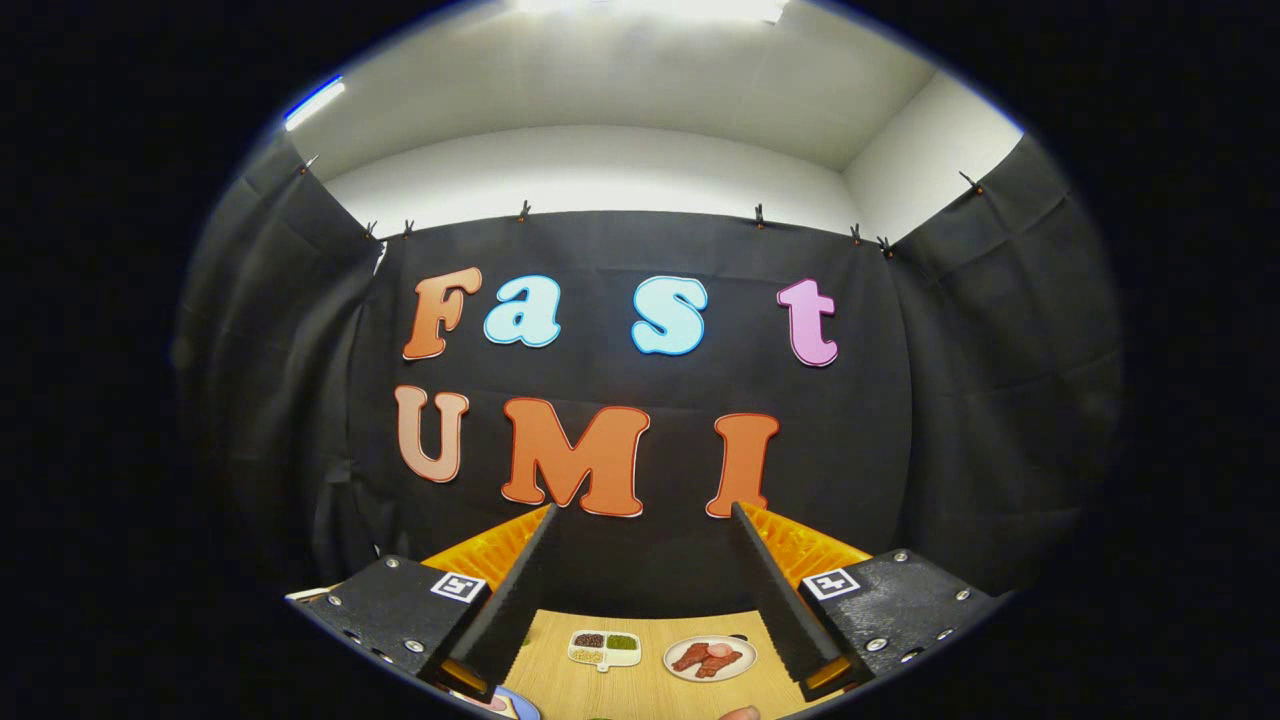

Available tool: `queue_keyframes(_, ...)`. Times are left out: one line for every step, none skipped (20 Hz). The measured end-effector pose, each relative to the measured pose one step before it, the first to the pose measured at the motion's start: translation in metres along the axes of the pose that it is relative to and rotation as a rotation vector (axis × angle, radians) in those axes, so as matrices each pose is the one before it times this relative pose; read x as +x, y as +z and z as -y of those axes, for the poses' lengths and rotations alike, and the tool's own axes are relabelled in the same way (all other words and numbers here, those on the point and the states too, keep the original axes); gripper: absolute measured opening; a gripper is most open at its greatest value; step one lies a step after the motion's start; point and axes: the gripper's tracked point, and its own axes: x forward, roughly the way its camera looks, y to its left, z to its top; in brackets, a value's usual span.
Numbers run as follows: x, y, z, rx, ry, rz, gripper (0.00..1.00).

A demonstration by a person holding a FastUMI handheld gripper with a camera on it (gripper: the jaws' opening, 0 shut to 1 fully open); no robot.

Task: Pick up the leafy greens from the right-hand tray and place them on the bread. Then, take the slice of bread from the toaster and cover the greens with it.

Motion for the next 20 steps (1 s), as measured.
queue_keyframes(0.00063, -0.00544, -0.00145, -0.00286, 0.00874, -0.01011, 0.99)
queue_keyframes(0.00013, -0.00806, -0.00217, -0.00461, 0.00814, -0.02222, 0.99)
queue_keyframes(0.00104, -0.00964, -0.00067, -0.004, 0.00814, -0.02456, 0.99)
queue_keyframes(0.0011, -0.00996, -0.00067, -0.00374, 0.00791, -0.02548, 0.99)
queue_keyframes(0.00157, -0.01004, -0.00101, -0.00298, 0.00634, -0.02651, 0.99)
queue_keyframes(0.00291, -0.01151, -0.0021, -0.00248, 0.00776, -0.02834, 0.99)
queue_keyframes(0.00111, -0.01292, -0.00182, -0.00146, 0.00889, -0.03152, 0.99)
queue_keyframes(0.00267, -0.01457, -0.00334, 0.00216, 0.01618, -0.03614, 0.99)
queue_keyframes(0.00171, -0.01621, -0.00263, 0.00521, 0.01547, -0.04359, 0.99)
queue_keyframes(0.00452, -0.01649, -0.00148, 0.01, 0.01341, -0.04544, 0.99)
queue_keyframes(0.00301, -0.01498, -0.00059, 0.01098, 0.00828, -0.04595, 0.99)
queue_keyframes(0.00492, -0.01341, 0.00002, 0.01013, 0.0029, -0.03846, 1.0)
queue_keyframes(0.00306, -0.00985, 0.0012, 0.0029, -0.00117, -0.02971, 1.0)
queue_keyframes(0.00359, -0.00777, 0.00078, -0.00272, -0.00341, -0.02127, 0.99)
queue_keyframes(0.00415, -0.00765, -0.00045, -0.00484, 0.00018, -0.02121, 0.99)
queue_keyframes(0.00193, -0.01018, -0.00097, -0.00311, 0.00395, -0.02384, 0.99)
queue_keyframes(0.00344, -0.00838, -0.0012, -0.00021, 0.00502, -0.02762, 0.99)
queue_keyframes(0.00488, -0.01143, -0.00195, 0.0002, 0.00469, -0.03213, 0.99)
queue_keyframes(0.00422, -0.01181, -0.00042, 0.00027, 0.00273, -0.03264, 1.0)
queue_keyframes(0.00546, -0.01102, -0.0009, -0.00017, 0.00386, -0.03672, 1.0)
